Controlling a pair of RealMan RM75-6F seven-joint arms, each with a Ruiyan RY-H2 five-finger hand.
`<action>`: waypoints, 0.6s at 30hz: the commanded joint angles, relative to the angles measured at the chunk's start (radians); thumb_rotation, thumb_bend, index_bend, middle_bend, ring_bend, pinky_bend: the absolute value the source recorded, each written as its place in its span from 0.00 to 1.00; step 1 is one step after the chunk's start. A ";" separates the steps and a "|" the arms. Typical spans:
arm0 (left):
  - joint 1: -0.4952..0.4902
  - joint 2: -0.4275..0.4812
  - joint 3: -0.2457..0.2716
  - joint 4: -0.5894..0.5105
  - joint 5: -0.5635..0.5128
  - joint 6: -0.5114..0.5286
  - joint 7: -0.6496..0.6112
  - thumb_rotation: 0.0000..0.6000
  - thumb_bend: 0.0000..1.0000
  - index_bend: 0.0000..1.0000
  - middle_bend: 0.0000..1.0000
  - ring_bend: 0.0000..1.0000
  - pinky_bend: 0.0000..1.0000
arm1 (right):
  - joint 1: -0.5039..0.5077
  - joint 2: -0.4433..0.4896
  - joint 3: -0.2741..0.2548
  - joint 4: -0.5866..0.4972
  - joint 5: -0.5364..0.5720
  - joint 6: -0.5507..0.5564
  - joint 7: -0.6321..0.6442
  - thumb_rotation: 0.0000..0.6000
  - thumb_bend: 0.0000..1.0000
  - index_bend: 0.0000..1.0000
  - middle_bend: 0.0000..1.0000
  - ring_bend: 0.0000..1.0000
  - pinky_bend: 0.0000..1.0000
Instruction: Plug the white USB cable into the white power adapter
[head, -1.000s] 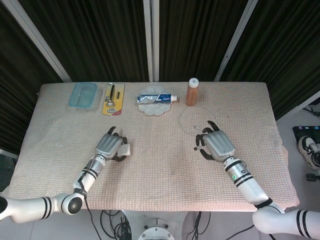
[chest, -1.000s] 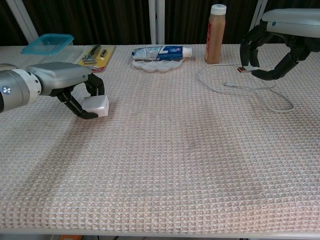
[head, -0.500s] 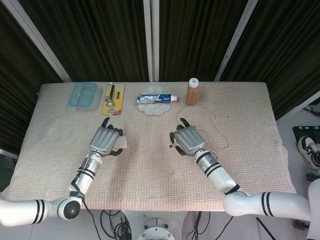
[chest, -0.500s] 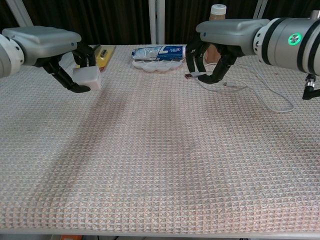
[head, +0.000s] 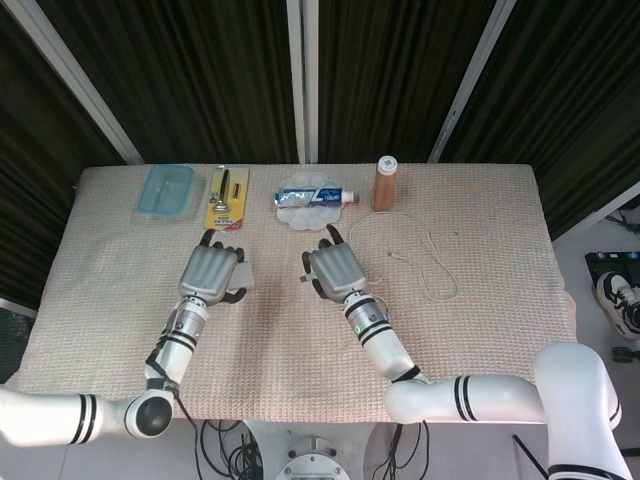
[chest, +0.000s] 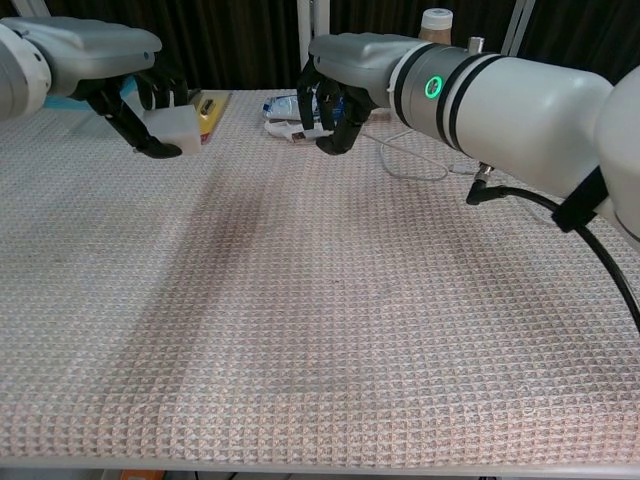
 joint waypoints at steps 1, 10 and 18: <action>-0.021 -0.004 -0.021 -0.002 -0.040 0.004 0.008 0.84 0.23 0.51 0.53 0.31 0.10 | 0.015 -0.033 0.020 0.028 0.007 0.016 0.009 1.00 0.51 0.66 0.53 0.26 0.04; -0.060 -0.002 -0.043 -0.011 -0.112 0.004 0.011 0.84 0.22 0.51 0.53 0.31 0.10 | 0.039 -0.103 0.057 0.090 0.013 0.051 0.013 1.00 0.50 0.66 0.54 0.27 0.04; -0.093 -0.022 -0.045 -0.014 -0.150 0.037 0.034 0.84 0.21 0.51 0.53 0.32 0.11 | 0.059 -0.145 0.093 0.128 0.046 0.064 0.001 1.00 0.50 0.66 0.54 0.27 0.03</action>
